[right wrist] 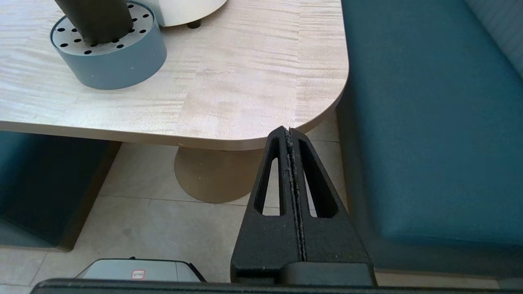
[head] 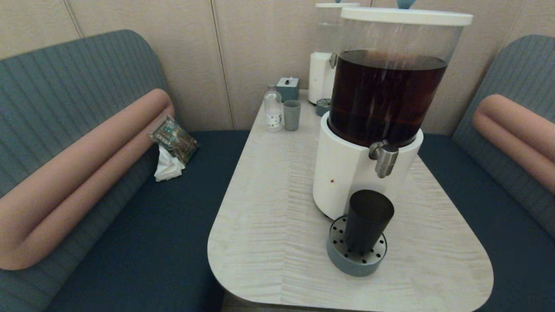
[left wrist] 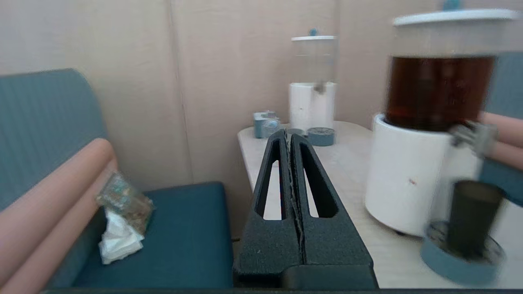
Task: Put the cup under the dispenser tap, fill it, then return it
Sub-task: Turn on the faucet
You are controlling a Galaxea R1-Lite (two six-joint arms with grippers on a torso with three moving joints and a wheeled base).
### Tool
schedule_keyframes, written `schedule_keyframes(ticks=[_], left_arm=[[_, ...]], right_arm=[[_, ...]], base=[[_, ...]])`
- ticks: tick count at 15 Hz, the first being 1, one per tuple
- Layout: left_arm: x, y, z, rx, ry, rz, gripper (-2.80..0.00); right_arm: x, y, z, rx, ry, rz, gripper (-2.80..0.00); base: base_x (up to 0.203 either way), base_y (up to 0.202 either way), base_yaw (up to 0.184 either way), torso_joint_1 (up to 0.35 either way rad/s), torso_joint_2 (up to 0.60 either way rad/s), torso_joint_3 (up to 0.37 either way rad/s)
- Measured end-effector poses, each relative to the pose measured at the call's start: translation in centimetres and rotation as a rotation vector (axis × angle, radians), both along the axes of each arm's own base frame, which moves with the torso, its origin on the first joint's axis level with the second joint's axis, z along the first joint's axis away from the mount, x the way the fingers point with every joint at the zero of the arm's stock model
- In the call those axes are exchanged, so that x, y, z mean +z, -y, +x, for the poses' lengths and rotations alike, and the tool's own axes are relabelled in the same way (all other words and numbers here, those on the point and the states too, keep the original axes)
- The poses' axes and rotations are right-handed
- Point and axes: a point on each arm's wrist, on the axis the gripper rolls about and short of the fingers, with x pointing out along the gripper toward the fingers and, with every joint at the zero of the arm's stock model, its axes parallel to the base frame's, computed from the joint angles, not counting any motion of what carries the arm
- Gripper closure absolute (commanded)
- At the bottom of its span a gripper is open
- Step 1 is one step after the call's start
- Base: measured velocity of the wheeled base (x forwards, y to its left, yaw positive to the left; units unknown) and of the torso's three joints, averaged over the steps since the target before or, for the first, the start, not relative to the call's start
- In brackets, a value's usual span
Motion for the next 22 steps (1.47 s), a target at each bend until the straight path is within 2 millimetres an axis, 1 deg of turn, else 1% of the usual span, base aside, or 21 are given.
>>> schedule_keyframes(ticks=[3,6,7,9,12,17,22], left_arm=[[-1.8,0.1,-1.6,-0.026,0.008,0.022,0.00],[-3.8,0.1,-3.0,-0.013,0.024,0.023,0.00],[-4.9,0.1,-3.2,-0.004,0.008,0.027,0.00],[-7.4,0.0,-2.8,0.027,-0.052,0.022,0.00],[-9.6,-0.1,-2.2,0.100,-0.200,0.011,0.00],[-12.0,-0.5,-1.8,0.270,-0.416,0.036,0.00],[-13.1,-0.4,-1.8,0.242,-0.525,0.060,0.00]], right_arm=[[0.0,0.0,0.0,0.000,0.000,-0.001,0.00],[0.0,0.0,0.0,0.000,0.000,0.000,0.00],[0.0,0.0,0.0,0.000,0.000,-0.001,0.00],[0.0,0.0,0.0,0.000,0.000,-0.001,0.00],[0.0,0.0,0.0,0.000,0.000,-0.001,0.00],[0.0,0.0,0.0,0.000,0.000,-0.001,0.00],[0.0,0.0,0.0,0.001,0.000,-0.001,0.00]], base=[[0.000,0.000,0.000,0.000,0.00,0.000],[0.000,0.000,0.000,0.000,0.00,0.000],[0.000,0.000,0.000,0.000,0.00,0.000],[0.000,0.000,0.000,0.000,0.00,0.000],[0.000,0.000,0.000,0.000,0.00,0.000],[0.000,0.000,0.000,0.000,0.00,0.000],[0.000,0.000,0.000,0.000,0.00,0.000]])
